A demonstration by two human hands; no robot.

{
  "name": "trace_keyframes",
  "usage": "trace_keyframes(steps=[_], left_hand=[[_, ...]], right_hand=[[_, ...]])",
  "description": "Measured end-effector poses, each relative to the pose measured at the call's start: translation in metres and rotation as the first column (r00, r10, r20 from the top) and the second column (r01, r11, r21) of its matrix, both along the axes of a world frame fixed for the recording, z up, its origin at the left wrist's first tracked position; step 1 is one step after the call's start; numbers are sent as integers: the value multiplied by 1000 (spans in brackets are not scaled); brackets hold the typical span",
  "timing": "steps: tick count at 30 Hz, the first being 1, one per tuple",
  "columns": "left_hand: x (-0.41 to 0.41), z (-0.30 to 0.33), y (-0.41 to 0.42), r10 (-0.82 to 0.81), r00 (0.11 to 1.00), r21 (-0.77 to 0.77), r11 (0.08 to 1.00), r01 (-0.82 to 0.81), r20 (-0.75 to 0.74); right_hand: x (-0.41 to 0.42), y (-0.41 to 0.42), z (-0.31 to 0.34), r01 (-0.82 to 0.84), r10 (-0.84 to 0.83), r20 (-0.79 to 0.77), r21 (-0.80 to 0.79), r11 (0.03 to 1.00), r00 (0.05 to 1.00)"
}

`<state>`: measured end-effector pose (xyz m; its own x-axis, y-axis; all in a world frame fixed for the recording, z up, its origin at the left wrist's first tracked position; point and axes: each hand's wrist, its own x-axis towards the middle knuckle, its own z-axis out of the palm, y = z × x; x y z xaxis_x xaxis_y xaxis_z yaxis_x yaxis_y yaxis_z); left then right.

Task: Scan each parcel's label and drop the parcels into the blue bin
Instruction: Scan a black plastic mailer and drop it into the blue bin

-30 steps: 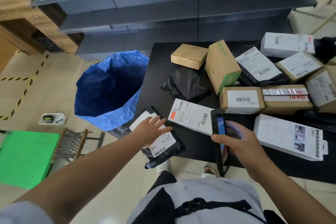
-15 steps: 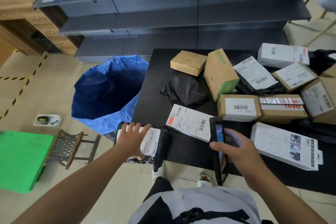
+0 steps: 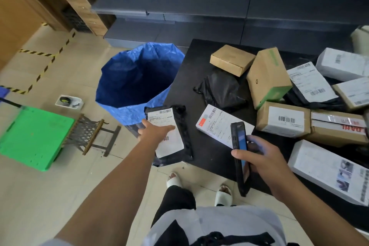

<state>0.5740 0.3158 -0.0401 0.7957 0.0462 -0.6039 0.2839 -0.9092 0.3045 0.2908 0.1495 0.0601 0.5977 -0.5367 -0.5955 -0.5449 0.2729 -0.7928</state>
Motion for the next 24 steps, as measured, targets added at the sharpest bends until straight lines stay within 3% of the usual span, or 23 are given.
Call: trace_keyframes(steps=[2, 7, 10, 13, 15, 19, 21, 24], left_hand=[[-3, -5, -15, -45, 999, -51, 998, 45, -4], [-5, -12, -13, -107, 991, -354, 933, 72, -81], [-5, -13, 7, -189, 982, -380, 909, 174, -3], [-3, -3, 19, -311, 937, -229, 912, 341, 158], [-2, 6, 22, -488, 833, -85, 848, 523, 262], [6, 10, 22, -807, 508, 107, 558, 823, 300], [13, 8, 17, -874, 398, 149, 448, 881, 278], [23, 0, 11, -927, 289, 202, 339, 919, 240]], right_hand=[[0, 1, 3, 19, -19, -12, -11, 1000, 1000], [-5, 2, 0, 63, -63, -38, -14, 998, 997], [-4, 4, -2, 77, -77, -82, -9, 997, 994], [4, 8, -1, 68, -68, -101, 2, 998, 993], [13, 12, 0, 35, -34, -124, 4, 999, 992], [45, 18, 19, -182, 144, -296, -105, 978, 944], [68, 20, 31, -426, 290, -478, -204, 882, 829], [107, 26, 43, -738, 395, -732, -216, 639, 556]])
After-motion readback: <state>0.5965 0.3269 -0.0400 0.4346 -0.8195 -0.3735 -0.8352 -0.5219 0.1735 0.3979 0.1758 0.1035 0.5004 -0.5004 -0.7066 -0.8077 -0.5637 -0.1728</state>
